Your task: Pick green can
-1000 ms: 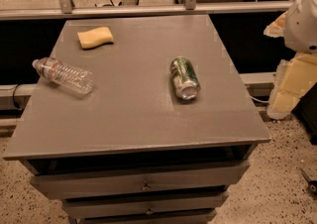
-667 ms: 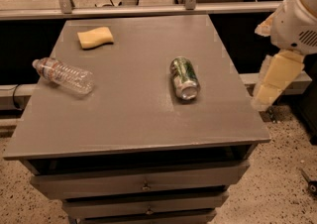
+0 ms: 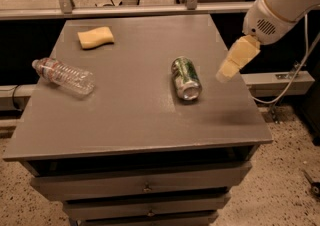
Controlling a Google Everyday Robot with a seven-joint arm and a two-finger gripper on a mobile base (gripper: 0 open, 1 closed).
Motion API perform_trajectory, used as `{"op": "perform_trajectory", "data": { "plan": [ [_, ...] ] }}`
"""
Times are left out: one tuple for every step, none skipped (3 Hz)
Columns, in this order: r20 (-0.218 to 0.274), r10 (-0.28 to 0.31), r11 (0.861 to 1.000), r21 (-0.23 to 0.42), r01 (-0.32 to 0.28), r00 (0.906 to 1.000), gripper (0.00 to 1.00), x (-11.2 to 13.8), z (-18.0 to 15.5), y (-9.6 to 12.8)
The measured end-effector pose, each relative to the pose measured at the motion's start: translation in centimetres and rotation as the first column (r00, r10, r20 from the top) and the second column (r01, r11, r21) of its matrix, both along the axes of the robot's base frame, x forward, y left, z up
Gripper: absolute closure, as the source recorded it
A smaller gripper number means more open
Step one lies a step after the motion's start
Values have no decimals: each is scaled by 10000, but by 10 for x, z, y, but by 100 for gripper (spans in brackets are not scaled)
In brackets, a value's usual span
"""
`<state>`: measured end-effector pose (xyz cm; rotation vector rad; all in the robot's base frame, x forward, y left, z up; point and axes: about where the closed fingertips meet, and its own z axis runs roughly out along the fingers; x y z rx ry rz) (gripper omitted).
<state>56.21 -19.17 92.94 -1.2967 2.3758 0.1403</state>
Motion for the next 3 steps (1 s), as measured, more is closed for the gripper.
{"op": "perform_trajectory", "data": {
  "plan": [
    [12,-4,10000,-2,4,10000,0,0,0,4],
    [119,-205,9998,18,205,9997,0,3,3,39],
    [347,-1125,9936,98,1122,9930,0,18,-6,68]
  ]
}}
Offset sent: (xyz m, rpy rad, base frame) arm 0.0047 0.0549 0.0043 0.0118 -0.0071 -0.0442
